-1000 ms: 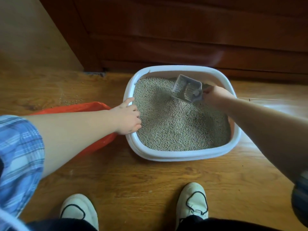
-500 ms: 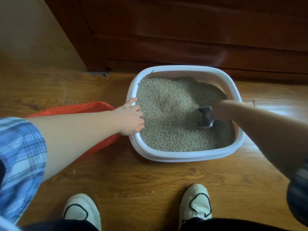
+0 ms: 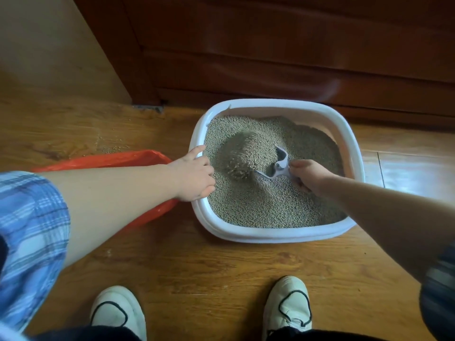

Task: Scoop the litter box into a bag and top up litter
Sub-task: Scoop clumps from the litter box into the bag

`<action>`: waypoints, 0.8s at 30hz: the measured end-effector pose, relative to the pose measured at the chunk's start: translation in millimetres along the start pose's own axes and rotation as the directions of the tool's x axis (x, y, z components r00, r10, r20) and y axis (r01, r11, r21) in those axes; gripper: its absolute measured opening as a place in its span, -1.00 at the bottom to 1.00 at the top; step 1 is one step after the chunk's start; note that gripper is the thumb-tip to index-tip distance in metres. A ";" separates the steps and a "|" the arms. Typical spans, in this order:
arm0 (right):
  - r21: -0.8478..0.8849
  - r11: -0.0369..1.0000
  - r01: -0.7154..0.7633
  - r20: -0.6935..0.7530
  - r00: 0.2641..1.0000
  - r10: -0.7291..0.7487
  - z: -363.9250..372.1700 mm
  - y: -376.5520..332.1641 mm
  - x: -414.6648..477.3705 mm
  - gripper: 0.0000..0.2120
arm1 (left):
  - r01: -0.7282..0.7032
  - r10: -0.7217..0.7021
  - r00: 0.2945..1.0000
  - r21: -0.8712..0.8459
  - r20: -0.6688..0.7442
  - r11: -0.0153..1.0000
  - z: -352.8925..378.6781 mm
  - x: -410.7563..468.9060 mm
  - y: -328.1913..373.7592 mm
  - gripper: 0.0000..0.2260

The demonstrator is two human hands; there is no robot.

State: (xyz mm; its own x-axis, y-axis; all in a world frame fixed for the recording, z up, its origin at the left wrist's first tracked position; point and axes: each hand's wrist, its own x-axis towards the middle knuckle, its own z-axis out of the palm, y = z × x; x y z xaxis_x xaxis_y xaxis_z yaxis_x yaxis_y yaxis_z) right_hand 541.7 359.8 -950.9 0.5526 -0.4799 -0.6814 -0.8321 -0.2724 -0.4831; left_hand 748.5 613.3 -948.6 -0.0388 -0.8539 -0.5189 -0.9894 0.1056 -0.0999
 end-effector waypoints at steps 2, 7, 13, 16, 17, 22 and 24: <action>-0.016 1.000 0.022 0.015 1.000 -0.022 -1.1 -5.9 -3.4 -0.77 | 0.002 -0.002 1.000 0.002 0.002 1.000 -0.7 0.0 -0.1 -0.59; -0.050 0.999 0.018 -0.034 0.999 -0.020 -5.7 -5.4 -0.3 -0.78 | -0.004 0.005 1.000 0.008 -0.005 1.000 0.1 1.9 -0.8 -0.58; -0.077 0.995 0.066 -0.041 0.997 -0.070 -8.3 -4.8 -2.9 -0.76 | -0.009 0.009 1.000 0.010 -0.017 1.000 3.8 2.5 -1.4 -0.57; -0.087 0.995 0.051 -0.031 0.998 -0.054 -9.0 -6.1 -2.7 -0.78 | -0.002 0.002 1.000 0.013 -0.007 1.000 1.3 2.1 -0.7 -0.58; -0.056 0.998 0.040 -0.044 0.998 -0.043 -9.2 -6.5 -2.6 -0.79 | -0.001 0.001 1.000 0.012 -0.002 1.000 0.6 1.6 -0.3 -0.58; -0.103 0.992 0.067 -0.026 0.997 -0.070 -10.2 -11.1 -4.8 -0.77 | -0.002 0.002 1.000 -0.005 0.005 1.000 -0.8 1.3 -0.3 -0.58; -0.104 0.991 0.083 -0.036 0.996 -0.087 -10.7 -13.2 -5.6 -0.76 | -0.004 0.004 1.000 -0.002 0.000 1.000 0.5 1.6 -0.5 -0.58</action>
State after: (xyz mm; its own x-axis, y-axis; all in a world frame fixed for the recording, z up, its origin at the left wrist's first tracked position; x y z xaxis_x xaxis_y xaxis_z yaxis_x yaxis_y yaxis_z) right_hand 549.1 357.2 -934.7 0.6210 -0.4843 -0.6163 -0.7837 -0.3966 -0.4781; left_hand 749.0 612.1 -949.8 -0.0428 -0.8532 -0.5198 -0.9895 0.1083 -0.0962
